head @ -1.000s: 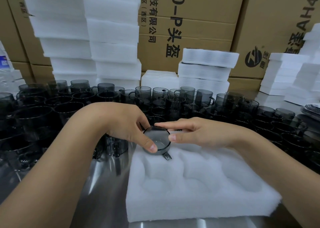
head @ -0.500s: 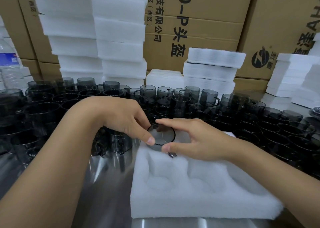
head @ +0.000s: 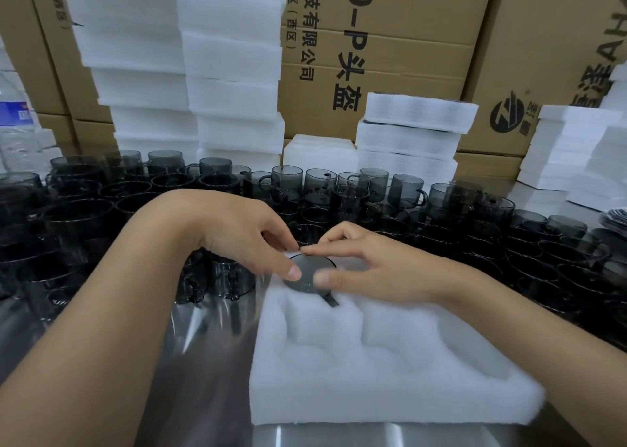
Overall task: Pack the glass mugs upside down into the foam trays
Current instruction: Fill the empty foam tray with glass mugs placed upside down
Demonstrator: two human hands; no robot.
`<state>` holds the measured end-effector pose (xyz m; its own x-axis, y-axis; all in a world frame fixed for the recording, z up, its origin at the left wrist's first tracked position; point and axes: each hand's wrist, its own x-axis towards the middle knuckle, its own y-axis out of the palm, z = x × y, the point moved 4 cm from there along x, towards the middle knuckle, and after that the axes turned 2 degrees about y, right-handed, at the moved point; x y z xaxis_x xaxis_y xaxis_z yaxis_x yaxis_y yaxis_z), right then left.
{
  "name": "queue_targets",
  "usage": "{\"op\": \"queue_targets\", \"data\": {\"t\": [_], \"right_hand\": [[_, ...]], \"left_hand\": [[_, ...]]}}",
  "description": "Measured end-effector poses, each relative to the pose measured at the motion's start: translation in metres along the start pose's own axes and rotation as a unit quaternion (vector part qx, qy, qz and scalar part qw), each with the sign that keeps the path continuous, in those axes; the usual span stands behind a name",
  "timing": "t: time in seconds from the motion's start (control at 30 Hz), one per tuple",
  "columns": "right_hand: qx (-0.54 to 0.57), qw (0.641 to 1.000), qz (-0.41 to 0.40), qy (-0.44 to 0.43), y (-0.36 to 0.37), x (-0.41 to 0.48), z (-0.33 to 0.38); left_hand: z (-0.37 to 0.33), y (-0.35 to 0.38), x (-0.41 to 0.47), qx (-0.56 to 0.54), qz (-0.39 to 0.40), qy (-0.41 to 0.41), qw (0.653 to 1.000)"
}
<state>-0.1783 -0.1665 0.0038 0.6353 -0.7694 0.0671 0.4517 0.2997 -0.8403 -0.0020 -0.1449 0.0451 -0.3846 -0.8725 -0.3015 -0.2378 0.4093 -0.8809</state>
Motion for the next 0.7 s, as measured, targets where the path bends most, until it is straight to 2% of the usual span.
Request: {"op": "queue_targets", "data": {"t": [0.07, 0.1, 0.17, 0.27, 0.4, 0.53, 0.6, 0.63, 0.7], "right_hand": [[0.012, 0.998, -0.048, 0.029, -0.002, 0.003, -0.003], [-0.023, 0.998, -0.056, 0.034, -0.003, 0.003, -0.003], [-0.1, 0.994, -0.031, 0.012, 0.0, 0.004, 0.001], [-0.146, 0.989, -0.001, -0.015, 0.002, 0.004, 0.004], [-0.147, 0.989, 0.0, -0.022, 0.001, 0.004, 0.004], [-0.128, 0.99, -0.043, -0.029, 0.0, -0.001, 0.006], [-0.056, 0.992, -0.11, -0.008, -0.011, -0.004, 0.004], [-0.01, 0.985, -0.175, 0.008, -0.023, -0.008, 0.001], [0.054, 0.94, -0.336, 0.039, -0.058, -0.019, -0.012]], "left_hand": [[0.001, 0.0, 0.004, -0.001, -0.018, -0.004, 1.0], [0.001, 0.001, 0.006, -0.006, -0.021, -0.007, 1.0], [0.001, 0.001, 0.009, -0.02, -0.02, -0.016, 0.999], [-0.002, 0.003, 0.012, -0.031, -0.02, -0.027, 0.999], [-0.007, 0.004, 0.01, -0.016, -0.019, -0.03, 0.999], [-0.007, 0.003, 0.004, 0.043, -0.027, -0.034, 0.998], [-0.006, 0.003, 0.003, 0.048, -0.035, -0.031, 0.998], [-0.006, 0.003, 0.003, 0.044, -0.041, -0.025, 0.998], [-0.008, 0.002, 0.005, 0.017, -0.059, -0.009, 0.998]]}}
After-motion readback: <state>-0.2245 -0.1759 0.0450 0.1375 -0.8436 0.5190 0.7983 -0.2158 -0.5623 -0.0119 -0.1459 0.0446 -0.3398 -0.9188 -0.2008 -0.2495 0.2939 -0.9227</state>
